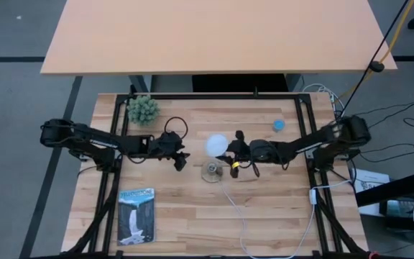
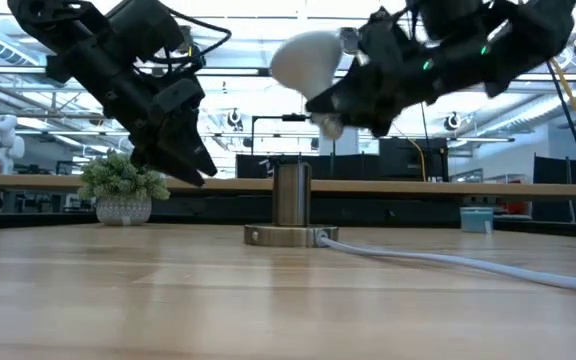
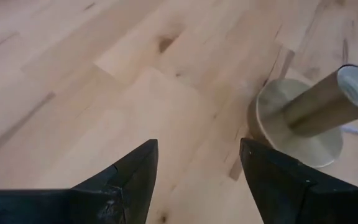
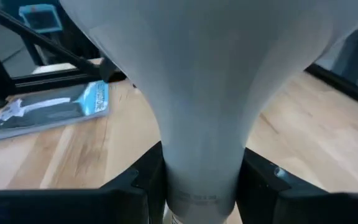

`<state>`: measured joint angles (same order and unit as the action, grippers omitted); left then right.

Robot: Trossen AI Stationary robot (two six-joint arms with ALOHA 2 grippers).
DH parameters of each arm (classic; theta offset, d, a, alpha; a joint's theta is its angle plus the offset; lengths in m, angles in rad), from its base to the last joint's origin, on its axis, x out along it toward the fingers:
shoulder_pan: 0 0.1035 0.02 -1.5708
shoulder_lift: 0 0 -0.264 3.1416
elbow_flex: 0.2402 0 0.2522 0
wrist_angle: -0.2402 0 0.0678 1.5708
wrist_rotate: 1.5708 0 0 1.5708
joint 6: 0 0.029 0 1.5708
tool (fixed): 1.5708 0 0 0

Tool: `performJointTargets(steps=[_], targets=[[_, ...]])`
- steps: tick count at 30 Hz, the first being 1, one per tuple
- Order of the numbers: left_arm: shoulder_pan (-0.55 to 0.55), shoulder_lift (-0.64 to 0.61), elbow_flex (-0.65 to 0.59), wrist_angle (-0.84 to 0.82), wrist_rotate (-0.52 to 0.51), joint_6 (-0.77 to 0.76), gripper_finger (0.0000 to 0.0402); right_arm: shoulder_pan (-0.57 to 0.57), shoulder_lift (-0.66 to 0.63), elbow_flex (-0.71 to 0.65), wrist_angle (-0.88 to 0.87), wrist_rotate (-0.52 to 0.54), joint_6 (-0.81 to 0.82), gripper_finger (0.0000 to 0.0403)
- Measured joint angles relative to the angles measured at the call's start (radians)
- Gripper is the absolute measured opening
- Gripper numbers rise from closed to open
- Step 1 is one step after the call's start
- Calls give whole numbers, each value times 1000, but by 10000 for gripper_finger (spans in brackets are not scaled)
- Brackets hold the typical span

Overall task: Screw lightbulb
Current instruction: Insert the white lightbulb into the lamp

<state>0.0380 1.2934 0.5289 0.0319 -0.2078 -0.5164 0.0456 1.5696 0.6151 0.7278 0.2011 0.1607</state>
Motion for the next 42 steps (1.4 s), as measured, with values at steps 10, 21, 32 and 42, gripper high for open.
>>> performJointTargets(steps=[10, 21, 32, 42], targets=[[-42, 12, 0, 142, -23, 44, 231, 44, 338, -1, 591, -162, -7, 133], [-55, 171, 58, 186, 68, 36, 231, 32, 401, 18, 612, -149, -27, 148], [-42, 174, 61, 253, 70, 82, 231, 28, 402, 18, 466, -150, -1, 169], [-6, 174, 82, 268, 152, 138, 231, 24, 401, 18, 472, -151, -15, 171]])
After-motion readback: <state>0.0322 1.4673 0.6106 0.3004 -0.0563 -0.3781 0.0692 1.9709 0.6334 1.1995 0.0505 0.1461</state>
